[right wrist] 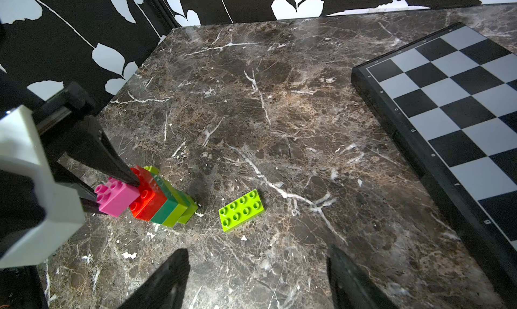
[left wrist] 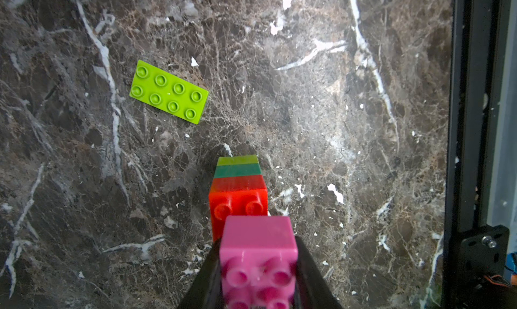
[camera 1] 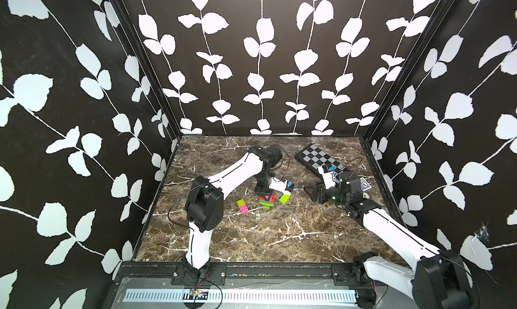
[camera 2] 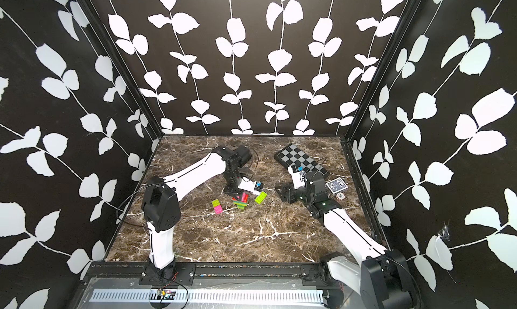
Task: Assemble a carrot with lego
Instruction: Assemble the lego brick with the lego brick.
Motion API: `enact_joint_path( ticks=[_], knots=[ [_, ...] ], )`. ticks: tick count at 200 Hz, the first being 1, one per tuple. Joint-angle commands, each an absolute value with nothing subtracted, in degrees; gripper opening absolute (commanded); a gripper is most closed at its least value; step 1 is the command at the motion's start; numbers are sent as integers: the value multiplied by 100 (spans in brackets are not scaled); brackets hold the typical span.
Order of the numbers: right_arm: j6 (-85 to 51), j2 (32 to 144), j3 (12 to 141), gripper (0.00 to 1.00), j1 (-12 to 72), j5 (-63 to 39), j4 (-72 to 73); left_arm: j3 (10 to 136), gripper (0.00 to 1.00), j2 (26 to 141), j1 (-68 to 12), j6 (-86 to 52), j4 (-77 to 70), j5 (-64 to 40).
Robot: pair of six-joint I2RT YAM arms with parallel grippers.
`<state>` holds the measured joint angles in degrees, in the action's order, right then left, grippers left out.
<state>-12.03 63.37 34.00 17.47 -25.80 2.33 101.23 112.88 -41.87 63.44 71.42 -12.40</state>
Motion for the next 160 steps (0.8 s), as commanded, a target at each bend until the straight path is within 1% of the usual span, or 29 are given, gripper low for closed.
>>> enact_joint_path(
  ticks=[1,160],
  knots=[
    [-1188,6359,3243,77,1716,-2647,404,10132,8,11306,-4219,6318,7277,-1119],
    [-1195,6446,3246,77,1708,-2729,438,9912,8,11470,-4210,6237,7252,-768]
  ],
)
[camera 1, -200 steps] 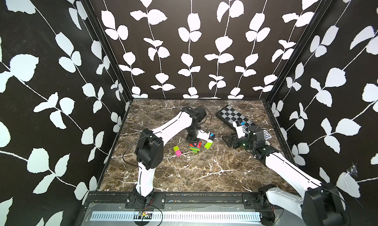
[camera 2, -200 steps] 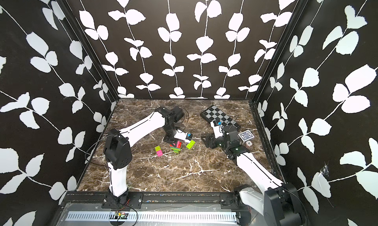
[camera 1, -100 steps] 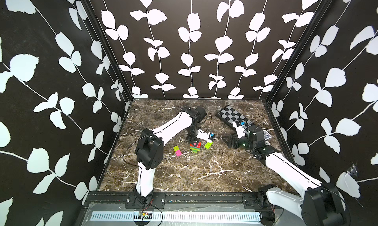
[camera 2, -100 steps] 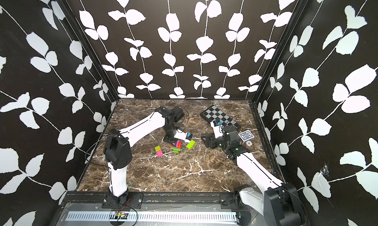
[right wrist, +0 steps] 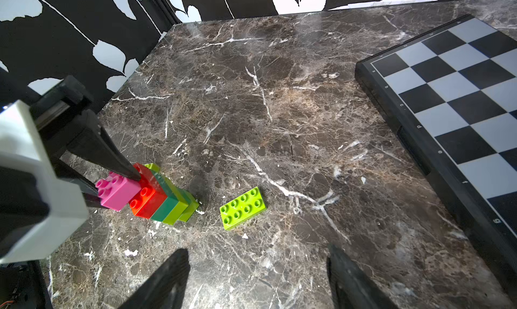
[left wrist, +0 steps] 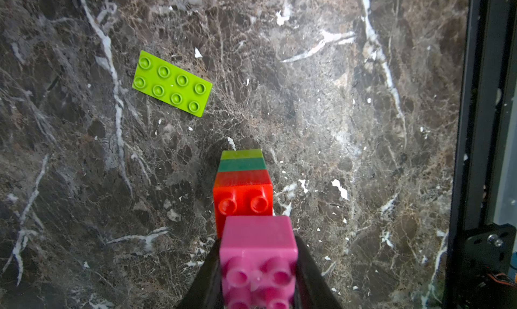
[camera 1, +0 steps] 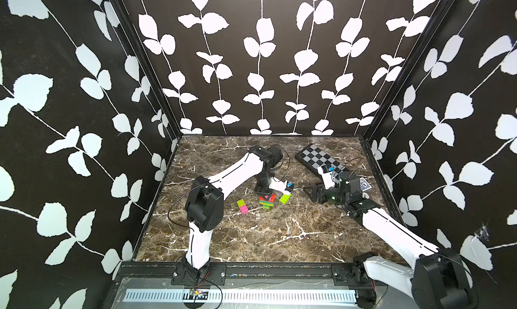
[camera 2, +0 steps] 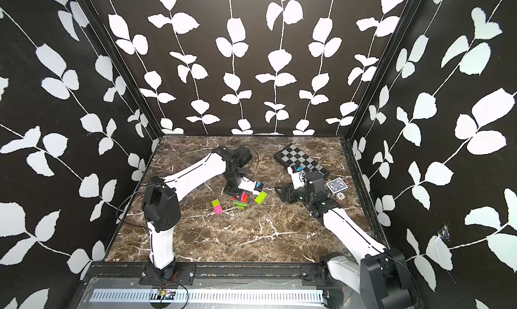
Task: Assemble a carrot with lego
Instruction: Assemble the lego brick with the lego brick.
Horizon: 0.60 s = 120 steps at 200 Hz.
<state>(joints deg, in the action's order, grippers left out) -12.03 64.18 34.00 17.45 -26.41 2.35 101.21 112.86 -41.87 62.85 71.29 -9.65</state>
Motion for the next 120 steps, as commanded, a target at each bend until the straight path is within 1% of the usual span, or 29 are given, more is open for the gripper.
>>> enact_joint_path(
  ticks=[1,76,120],
  knots=[
    [-1200,6449,3245,77,1706,-2736,439,9909,8,11470,-4210,6238,7252,-757],
    [-1209,6473,3234,77,1711,-2752,444,9863,7,11426,-4210,6019,7290,-587],
    [-1226,6507,3239,78,1713,-2795,474,9828,5,11347,-4210,5941,7117,-648]
  ],
)
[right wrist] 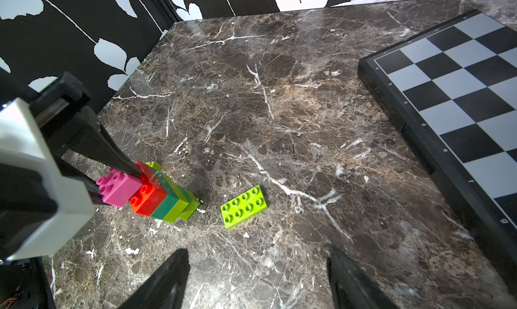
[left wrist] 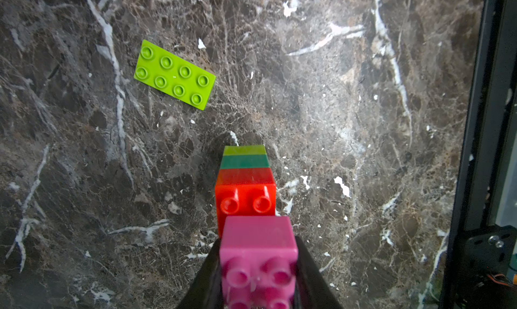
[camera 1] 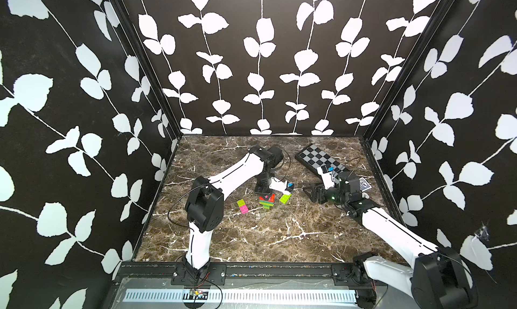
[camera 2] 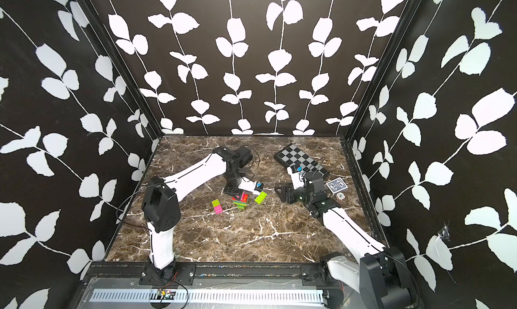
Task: Assemble a carrot with lego
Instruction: Assemble the lego brick with the lego brick.
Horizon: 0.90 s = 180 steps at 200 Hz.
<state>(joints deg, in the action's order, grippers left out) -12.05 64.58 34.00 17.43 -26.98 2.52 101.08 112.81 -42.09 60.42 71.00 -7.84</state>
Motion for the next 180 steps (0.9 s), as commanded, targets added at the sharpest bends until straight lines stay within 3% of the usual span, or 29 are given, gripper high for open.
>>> enact_joint_path(
  ticks=[1,180],
  knots=[
    [-1224,6510,3232,78,1713,-2795,474,9823,5,11343,-4210,5941,7114,-649],
    [-1209,6581,3222,78,1710,-2839,490,9898,6,10993,-4175,5928,7075,-940]
  ],
)
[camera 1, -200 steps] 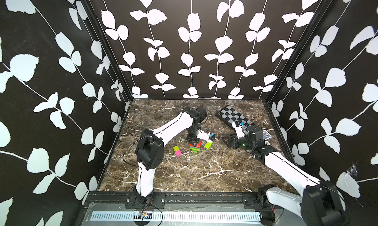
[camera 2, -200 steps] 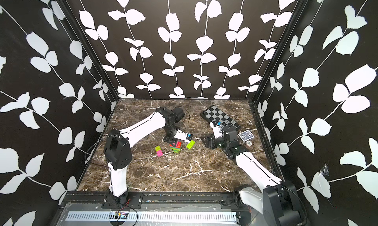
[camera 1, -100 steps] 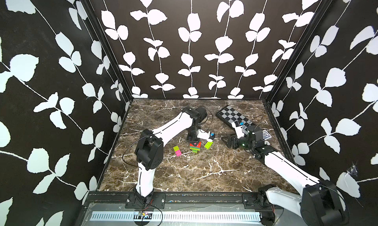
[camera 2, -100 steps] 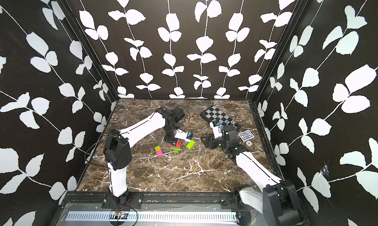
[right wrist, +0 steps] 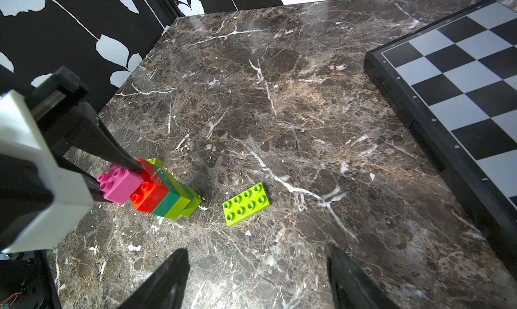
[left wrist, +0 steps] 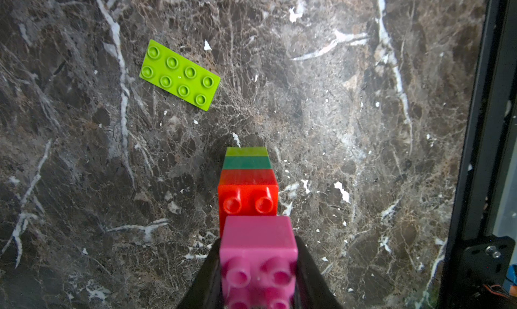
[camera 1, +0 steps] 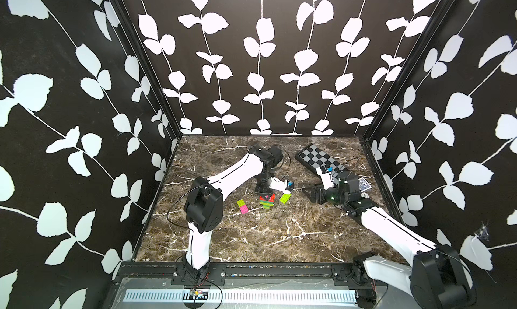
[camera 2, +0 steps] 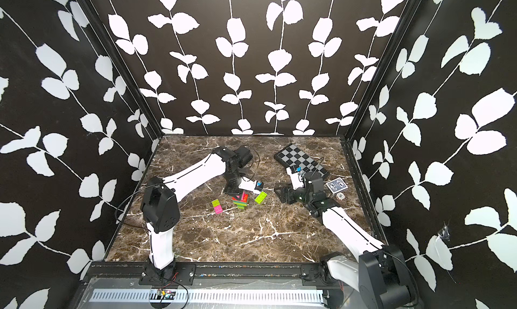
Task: Assemble a carrot with lego
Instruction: Assemble the lego brick with the lego brick.
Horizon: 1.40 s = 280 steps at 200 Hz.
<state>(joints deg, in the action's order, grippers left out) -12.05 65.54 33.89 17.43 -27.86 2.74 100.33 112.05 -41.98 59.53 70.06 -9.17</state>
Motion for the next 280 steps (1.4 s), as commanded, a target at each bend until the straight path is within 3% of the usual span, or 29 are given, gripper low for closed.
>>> enact_joint_path(
  ticks=[1,163,216,280],
  knots=[
    [-1207,6582,3219,78,1712,-2843,491,9897,6,10990,-4175,5926,7071,-940],
    [-1222,6662,3261,78,1707,-2900,504,9483,5,11259,-4175,5859,7218,-488],
    [-1243,6676,3257,78,1706,-2935,510,9443,4,11130,-4175,5633,6734,-816],
    [-1248,6651,3223,78,1712,-2943,505,9823,5,11301,-4157,5678,7209,-854]
  ],
)
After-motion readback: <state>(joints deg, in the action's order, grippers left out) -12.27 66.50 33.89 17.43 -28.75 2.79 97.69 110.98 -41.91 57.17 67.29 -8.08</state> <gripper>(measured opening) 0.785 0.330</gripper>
